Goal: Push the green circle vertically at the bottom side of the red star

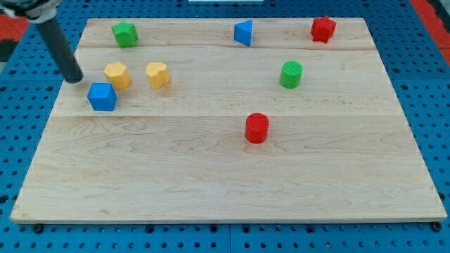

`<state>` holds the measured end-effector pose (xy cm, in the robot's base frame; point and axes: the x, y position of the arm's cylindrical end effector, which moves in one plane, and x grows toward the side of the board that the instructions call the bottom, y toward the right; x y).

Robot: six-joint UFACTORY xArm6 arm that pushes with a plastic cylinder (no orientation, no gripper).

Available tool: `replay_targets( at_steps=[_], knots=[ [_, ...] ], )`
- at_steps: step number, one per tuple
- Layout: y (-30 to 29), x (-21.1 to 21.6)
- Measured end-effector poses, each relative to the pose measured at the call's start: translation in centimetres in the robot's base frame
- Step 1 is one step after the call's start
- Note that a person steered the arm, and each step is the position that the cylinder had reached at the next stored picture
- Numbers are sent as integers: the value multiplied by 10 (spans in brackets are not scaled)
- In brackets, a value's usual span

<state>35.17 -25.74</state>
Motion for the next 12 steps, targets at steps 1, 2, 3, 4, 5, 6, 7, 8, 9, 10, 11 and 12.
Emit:
replay_targets(
  at_steps=[1,2,3,4,5,6,7,8,9,10,11,12],
  knots=[
    [66,-24],
    [159,-23],
    [253,-22],
    [351,-19],
    [421,-9],
    [457,1],
    [460,1],
    [452,-5],
    [441,-41],
    [441,-46],
    [441,-46],
    [429,-41]
  ],
)
